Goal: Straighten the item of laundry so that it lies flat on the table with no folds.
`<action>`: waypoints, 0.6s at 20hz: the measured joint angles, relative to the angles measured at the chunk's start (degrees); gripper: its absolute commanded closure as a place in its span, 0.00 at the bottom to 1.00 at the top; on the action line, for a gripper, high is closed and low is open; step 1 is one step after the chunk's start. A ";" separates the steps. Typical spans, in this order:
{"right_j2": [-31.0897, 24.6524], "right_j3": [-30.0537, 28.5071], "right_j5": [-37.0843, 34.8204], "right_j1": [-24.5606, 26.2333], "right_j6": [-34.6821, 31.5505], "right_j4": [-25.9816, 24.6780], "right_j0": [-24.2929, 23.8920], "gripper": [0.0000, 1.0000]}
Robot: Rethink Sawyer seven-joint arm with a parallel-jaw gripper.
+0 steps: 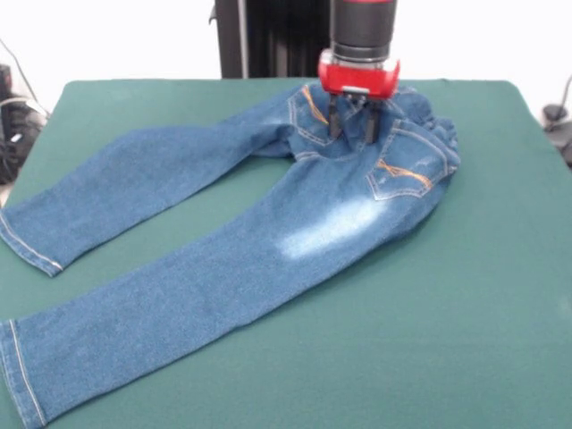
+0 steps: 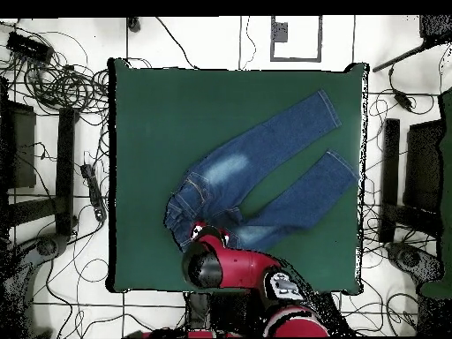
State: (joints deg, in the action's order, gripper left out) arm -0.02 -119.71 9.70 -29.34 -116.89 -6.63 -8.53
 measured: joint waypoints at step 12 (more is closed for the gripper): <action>0.06 -0.33 6.07 3.80 0.00 4.74 2.55 0.00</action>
State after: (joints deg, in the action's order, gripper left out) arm 0.04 -120.04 15.77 -25.55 -116.89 -1.89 -5.98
